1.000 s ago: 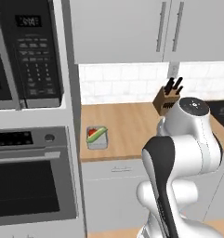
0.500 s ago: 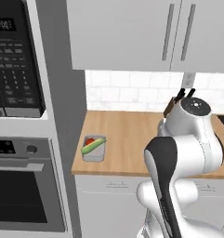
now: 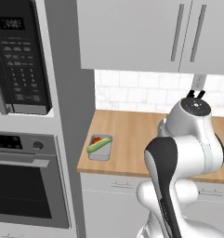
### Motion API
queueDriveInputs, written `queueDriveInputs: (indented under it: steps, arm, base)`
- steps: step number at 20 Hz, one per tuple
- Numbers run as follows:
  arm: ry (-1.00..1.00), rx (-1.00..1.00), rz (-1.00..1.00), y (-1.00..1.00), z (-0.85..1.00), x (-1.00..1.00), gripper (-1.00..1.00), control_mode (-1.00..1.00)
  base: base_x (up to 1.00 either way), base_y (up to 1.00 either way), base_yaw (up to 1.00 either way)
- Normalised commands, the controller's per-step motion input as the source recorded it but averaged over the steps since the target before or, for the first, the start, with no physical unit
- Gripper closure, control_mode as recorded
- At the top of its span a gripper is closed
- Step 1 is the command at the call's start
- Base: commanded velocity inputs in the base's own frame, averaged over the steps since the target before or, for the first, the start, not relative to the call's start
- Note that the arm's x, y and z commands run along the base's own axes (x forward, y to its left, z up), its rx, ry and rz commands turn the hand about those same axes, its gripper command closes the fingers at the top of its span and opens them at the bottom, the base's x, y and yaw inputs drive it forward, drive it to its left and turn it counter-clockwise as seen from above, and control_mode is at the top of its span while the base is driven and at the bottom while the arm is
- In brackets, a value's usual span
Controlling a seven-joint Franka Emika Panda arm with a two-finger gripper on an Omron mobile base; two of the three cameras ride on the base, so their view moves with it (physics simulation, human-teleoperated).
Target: Take the meat container that has the steak and place it on the second highest rack of the freezer. Then take the vegetable container that has the corn and tomato and place it on the highest rack of the freezer.
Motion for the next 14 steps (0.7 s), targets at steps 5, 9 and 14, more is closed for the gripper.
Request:
queueDriveInputs:
  steps: [5,9,14]
  arm:
    - [0.02,0.03,0.06,-0.36,0.00,0.50,-1.00,-1.00]
    - [0.09,0.06,0.16,-0.25,-0.15,0.86,-1.00,-1.00]
    - [-0.01,0.00,0.00,0.56,-0.56,0.86,-1.00,-1.00]
  base:
    - [0.05,0.00,0.01]
    - [0.00,0.00,0.00]
    - [0.00,0.00,0.00]
